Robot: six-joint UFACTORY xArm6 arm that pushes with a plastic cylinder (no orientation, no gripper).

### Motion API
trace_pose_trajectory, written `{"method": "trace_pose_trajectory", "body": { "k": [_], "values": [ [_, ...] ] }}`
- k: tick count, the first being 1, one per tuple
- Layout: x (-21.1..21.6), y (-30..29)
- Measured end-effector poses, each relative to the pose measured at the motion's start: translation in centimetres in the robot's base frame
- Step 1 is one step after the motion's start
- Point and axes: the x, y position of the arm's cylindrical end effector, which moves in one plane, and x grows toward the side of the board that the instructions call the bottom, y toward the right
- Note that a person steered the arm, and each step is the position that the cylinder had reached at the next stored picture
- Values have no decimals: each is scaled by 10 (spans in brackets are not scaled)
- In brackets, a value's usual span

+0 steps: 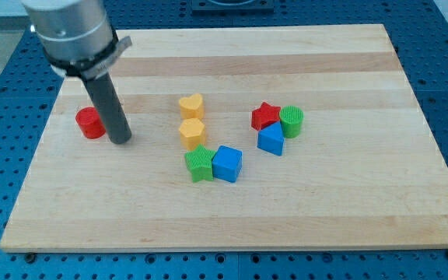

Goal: Move red circle to the center left of the board

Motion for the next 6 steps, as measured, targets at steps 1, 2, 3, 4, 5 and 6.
{"method": "trace_pose_trajectory", "body": {
  "k": [1, 2, 3, 4, 5, 6],
  "values": [
    [-3, -14],
    [-24, -58],
    [-37, -97],
    [-33, -98],
    [-4, -85],
    [38, -15]
  ]
}}
